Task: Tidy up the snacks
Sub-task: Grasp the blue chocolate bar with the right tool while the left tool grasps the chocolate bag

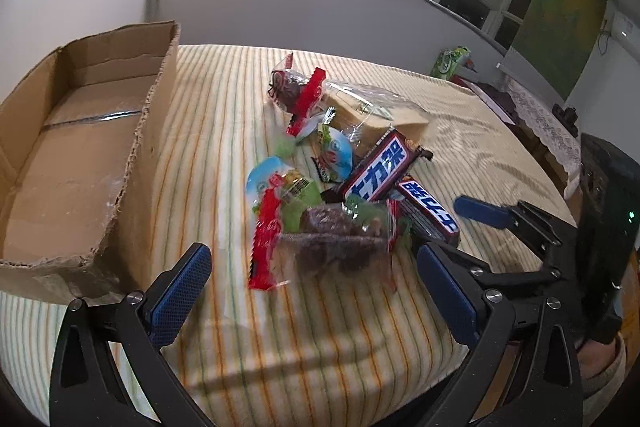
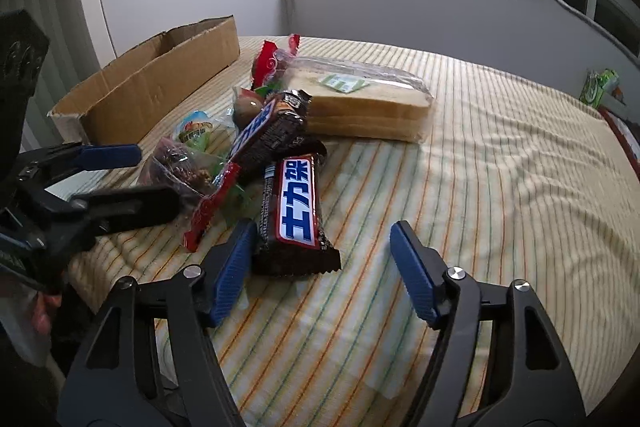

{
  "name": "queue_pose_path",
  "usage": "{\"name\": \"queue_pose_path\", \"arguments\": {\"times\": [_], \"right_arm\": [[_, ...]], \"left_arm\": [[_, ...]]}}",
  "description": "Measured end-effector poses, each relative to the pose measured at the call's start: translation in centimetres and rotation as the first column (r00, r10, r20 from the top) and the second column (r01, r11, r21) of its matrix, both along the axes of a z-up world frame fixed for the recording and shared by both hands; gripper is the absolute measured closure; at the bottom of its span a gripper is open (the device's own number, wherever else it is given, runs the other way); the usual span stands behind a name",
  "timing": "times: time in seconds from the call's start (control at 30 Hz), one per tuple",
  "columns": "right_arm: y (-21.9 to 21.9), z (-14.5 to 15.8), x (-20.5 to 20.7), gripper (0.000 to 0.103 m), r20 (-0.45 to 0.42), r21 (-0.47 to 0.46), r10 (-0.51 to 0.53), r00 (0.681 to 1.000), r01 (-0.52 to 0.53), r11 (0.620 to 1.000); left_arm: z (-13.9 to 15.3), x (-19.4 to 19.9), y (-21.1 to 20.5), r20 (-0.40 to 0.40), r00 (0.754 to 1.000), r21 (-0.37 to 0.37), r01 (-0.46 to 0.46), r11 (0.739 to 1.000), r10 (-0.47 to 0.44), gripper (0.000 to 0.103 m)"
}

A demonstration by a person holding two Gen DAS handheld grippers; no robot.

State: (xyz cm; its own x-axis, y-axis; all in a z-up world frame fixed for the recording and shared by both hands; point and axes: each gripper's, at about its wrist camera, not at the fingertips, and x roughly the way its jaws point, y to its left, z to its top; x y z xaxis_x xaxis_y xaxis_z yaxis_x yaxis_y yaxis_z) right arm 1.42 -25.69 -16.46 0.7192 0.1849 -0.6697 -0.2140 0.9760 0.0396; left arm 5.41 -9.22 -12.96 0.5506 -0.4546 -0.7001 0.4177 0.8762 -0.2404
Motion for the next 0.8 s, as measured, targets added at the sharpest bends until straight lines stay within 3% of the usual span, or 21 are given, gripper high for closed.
{"name": "queue_pose_path", "arguments": {"times": [0.03,0.1,0.2,0.47,0.8], "right_arm": [[0.3,0.0,0.1,0.036,0.002,-0.008,0.008,1.000,-0.008,1.000],[1.1,0.0,0.6,0.060,0.007,-0.030,0.023,1.000,-0.023,0.999],[0.8,0.1,0.8,0.070,0.006,-0.010,0.010,1.000,-0.010,1.000],[-3.5,0.2,-3.0,0.072,0.006,0.052,-0.115,0.993,0.115,0.992],[-4.4,1.3,-4.5,0.072,0.052,0.097,-0.177,0.983,0.172,0.980]], "left_arm": [[-0.1,0.1,-0.3,0.001,1.000,0.004,0.005,1.000,-0.005,0.002],[-0.5,0.2,-0.8,-0.004,1.000,0.013,0.010,1.000,-0.010,0.003],[-0.9,0.2,-1.2,0.006,1.000,0.042,-0.003,0.999,0.003,0.021],[-0.7,-0.7,-0.2,0.015,1.000,0.037,-0.015,0.999,0.014,0.040],[0.0,-2.0,0.7,0.039,0.999,-0.025,-0.019,1.000,0.020,0.044]]}}
